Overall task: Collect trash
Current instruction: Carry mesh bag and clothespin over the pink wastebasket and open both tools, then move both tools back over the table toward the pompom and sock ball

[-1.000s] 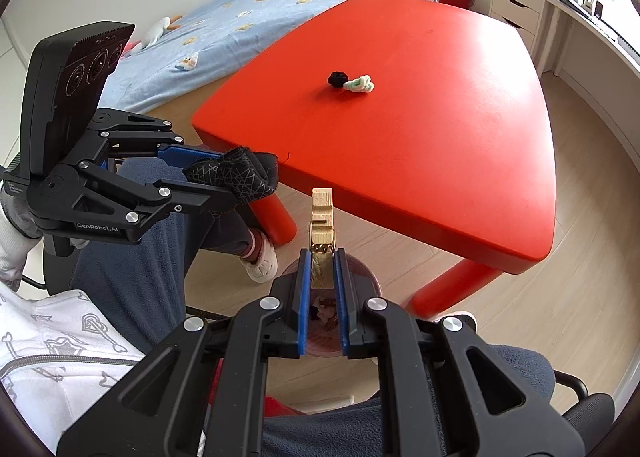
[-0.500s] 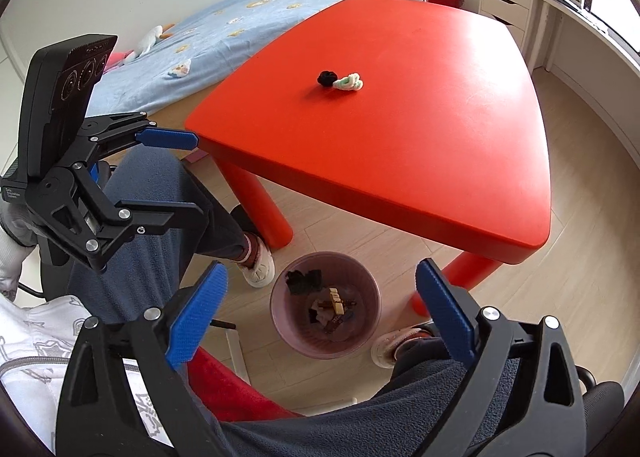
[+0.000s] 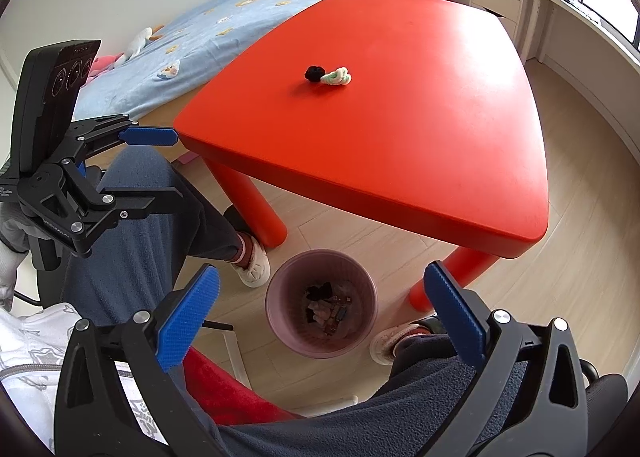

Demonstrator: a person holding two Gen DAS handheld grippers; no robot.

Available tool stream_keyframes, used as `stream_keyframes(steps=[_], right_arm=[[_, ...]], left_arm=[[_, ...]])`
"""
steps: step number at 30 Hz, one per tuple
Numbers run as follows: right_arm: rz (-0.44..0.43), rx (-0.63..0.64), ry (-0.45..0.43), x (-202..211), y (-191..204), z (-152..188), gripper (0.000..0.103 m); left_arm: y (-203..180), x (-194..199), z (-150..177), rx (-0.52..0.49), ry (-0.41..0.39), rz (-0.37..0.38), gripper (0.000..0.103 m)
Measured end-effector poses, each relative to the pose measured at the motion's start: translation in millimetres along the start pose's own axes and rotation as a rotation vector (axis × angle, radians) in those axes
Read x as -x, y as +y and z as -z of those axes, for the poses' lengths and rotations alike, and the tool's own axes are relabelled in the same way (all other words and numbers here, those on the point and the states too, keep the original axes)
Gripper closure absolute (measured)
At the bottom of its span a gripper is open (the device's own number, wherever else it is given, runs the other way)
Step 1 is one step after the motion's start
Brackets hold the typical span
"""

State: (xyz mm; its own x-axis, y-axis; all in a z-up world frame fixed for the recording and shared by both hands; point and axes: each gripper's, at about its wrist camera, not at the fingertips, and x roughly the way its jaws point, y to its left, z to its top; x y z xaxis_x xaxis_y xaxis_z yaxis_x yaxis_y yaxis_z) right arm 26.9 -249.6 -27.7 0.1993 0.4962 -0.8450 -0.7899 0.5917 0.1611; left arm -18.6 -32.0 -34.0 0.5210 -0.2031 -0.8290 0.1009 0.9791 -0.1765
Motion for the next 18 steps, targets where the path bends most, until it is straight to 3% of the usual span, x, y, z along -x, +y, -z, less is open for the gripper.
stream_keyframes(steps=[18], right_arm=[[-0.004, 0.047, -0.052, -2.7, -6.4, -51.5, 0.003]], left_arm=[[40.1, 16.0, -36.8, 0.019, -0.080, -0.066, 0.008]])
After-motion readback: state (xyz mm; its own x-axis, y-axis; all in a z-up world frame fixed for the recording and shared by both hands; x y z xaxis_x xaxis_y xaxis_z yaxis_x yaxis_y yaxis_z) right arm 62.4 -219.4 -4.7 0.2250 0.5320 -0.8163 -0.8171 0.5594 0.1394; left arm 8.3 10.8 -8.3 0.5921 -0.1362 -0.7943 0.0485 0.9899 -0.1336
